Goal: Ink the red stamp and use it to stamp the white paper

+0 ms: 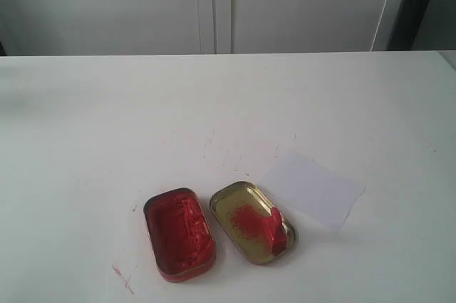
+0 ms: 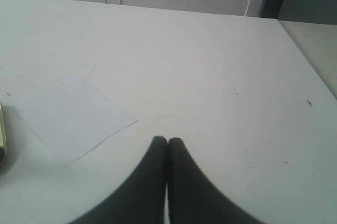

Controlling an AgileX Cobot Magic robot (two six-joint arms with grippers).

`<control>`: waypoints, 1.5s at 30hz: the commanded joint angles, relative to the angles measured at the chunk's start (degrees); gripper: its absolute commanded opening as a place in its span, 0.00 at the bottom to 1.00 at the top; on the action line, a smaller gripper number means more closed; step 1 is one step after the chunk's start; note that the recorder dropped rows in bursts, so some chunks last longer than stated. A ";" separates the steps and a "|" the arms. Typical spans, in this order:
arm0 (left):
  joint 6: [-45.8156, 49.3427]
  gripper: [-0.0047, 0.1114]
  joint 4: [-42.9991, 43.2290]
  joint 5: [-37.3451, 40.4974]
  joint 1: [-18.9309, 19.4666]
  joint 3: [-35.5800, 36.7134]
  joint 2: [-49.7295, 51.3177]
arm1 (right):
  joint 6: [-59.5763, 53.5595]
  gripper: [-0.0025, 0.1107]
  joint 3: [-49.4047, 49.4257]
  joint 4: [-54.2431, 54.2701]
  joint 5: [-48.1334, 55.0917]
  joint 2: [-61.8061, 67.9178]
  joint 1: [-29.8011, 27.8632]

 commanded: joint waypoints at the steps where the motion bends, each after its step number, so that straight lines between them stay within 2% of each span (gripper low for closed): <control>1: -0.09 0.04 -0.14 0.06 -0.28 0.56 -0.22 | 0.04 0.02 0.31 -0.33 -0.85 -0.23 0.14; 15: -0.09 0.04 -0.14 0.06 -0.28 0.56 -0.22 | 0.03 0.02 0.31 -0.33 -3.19 -0.23 0.14; 33: -0.09 0.04 -0.14 0.06 -0.28 0.56 -0.22 | 0.03 0.02 0.31 -0.33 -35.15 -0.23 0.14; 45: -0.09 0.04 -0.14 0.06 -0.28 0.56 -0.22 | 0.03 0.02 0.31 -0.33 -37.77 -0.23 0.14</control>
